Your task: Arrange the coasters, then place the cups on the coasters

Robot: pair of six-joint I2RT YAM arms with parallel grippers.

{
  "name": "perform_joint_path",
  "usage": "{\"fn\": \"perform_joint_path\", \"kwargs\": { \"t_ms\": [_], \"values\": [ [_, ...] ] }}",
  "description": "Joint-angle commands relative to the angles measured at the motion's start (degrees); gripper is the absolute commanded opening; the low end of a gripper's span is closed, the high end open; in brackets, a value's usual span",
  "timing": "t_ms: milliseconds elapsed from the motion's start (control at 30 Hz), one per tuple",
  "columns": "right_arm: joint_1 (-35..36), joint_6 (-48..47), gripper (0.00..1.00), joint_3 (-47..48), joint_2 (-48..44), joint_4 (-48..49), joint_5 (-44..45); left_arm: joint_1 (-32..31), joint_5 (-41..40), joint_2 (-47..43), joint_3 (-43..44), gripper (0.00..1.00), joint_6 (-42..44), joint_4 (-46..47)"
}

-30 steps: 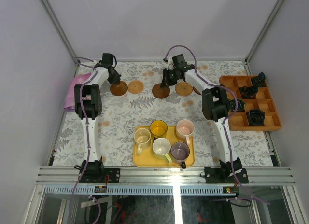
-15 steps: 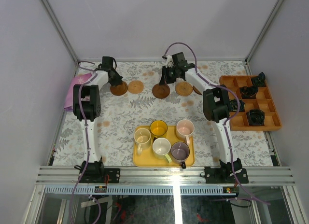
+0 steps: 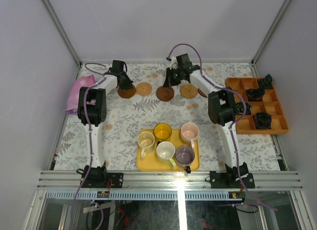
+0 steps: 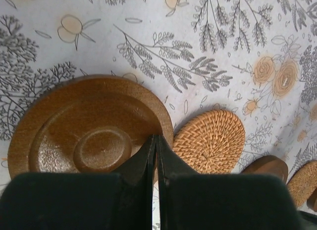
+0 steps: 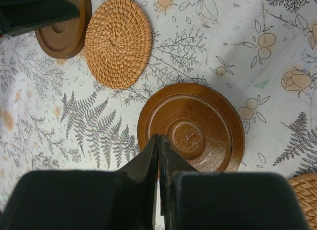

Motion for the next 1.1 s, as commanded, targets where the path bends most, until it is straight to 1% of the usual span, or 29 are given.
{"fn": "perform_joint_path", "kwargs": {
  "t_ms": [0, 100, 267, 367, 433, 533, 633, 767, 900, 967, 1067],
  "values": [
    [0.7, 0.0, 0.01, 0.6, -3.9, 1.7, -1.5, -1.3, 1.5, 1.2, -4.8, 0.00, 0.3, -6.4],
    [0.8, 0.1, 0.01, 1.6, -3.5, 1.7, -1.9, -1.4, 1.3, 0.0, -5.9, 0.00, 0.0, -6.3],
    [1.1, 0.8, 0.02, 6.0, -0.7, 1.5, -3.2, -1.5, 1.2, -1.6, -5.9, 0.00, -0.1, -6.4],
    [1.4, 1.0, 0.02, 8.4, 0.8, 1.3, -3.3, -1.4, 2.6, -2.2, -4.8, 0.00, 0.4, -5.9],
    [1.5, 1.0, 0.02, 8.2, 0.9, 1.5, -3.3, -1.4, 5.0, -2.5, -4.3, 0.00, 1.1, -3.5],
    [1.5, 0.6, 0.01, 5.5, -0.6, 2.3, -2.6, -1.6, 9.1, -3.1, -3.2, 0.00, 2.1, 0.3],
    [1.5, -0.2, 0.01, 1.5, -3.2, 3.5, -0.5, -2.5, 11.2, -2.6, -1.2, 0.00, 4.0, 1.3],
    [1.4, -1.2, 0.00, -2.7, -6.4, 4.5, 2.2, -3.8, 8.8, -2.4, 0.5, 0.00, 4.6, -0.4],
    [1.5, -1.1, 0.00, -5.8, -9.5, 5.3, 3.9, -4.0, 5.3, -3.7, -0.3, 0.00, 4.1, -1.3],
    [1.5, -0.8, 0.00, -7.4, -11.3, 6.1, 4.7, -4.1, 5.3, -3.8, -0.2, 0.00, 4.7, -0.8],
    [1.5, -0.3, 0.00, -9.1, -13.5, 6.8, 6.9, -4.0, 7.4, -3.0, 0.8, 0.00, 5.0, 0.9]
  ]
}}
